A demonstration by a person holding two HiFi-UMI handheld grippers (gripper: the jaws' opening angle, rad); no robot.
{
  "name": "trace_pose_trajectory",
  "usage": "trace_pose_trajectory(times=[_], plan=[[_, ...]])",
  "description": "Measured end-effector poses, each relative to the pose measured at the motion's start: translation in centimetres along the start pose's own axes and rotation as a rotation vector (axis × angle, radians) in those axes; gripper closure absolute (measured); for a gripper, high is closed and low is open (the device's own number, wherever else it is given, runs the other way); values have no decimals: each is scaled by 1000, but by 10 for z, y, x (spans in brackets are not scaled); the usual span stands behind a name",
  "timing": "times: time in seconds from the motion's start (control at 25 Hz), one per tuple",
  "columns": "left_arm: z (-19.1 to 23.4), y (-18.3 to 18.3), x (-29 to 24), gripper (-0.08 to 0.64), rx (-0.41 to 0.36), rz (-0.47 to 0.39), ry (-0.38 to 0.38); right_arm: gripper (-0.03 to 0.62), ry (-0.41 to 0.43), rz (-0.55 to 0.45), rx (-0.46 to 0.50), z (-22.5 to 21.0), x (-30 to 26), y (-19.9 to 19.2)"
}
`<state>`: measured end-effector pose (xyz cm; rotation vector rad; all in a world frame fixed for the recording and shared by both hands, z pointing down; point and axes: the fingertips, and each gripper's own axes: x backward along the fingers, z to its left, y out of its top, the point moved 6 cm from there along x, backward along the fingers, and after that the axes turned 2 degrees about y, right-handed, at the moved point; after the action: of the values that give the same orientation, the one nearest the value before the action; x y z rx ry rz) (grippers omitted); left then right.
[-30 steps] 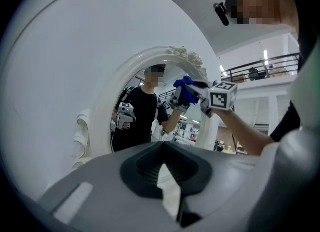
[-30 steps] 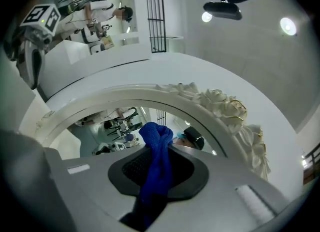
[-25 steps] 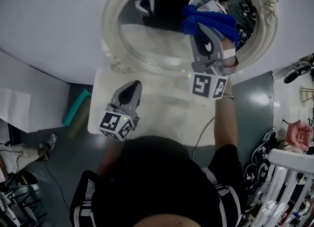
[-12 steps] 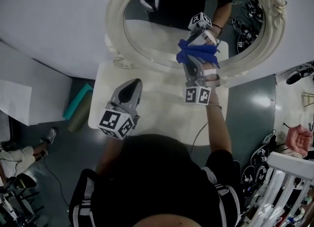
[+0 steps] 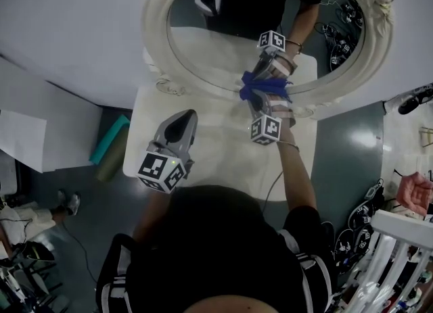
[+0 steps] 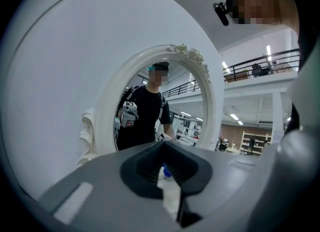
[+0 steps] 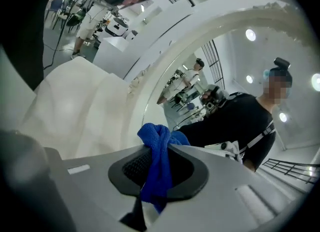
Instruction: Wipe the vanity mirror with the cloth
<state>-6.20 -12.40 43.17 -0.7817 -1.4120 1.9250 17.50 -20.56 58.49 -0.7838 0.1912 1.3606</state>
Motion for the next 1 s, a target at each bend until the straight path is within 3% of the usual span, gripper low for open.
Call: trace_pose_trajectory(times=[0.4,0.56,0.68,0.8,0.92,1.0], plan=[[1,-1,3,549,1,-4,9,531,199,129,-7,15,-18,-13],[0,0,6,549,2,-8,7,531,221,152,-6,20,-21,-17],[0,1,7,550,2,-11,4,531,180,118,4,21,-19,-18],[0,1,10,549,2,-14,-3,531,85,11,-59,18,-5,-15],[0,1,12,549,3,-16,-10,531,-37,-136,-207,4,21,-2],[1,2,13,549,5,-19,-13,531,-117,-243,-354,-9,39,5]])
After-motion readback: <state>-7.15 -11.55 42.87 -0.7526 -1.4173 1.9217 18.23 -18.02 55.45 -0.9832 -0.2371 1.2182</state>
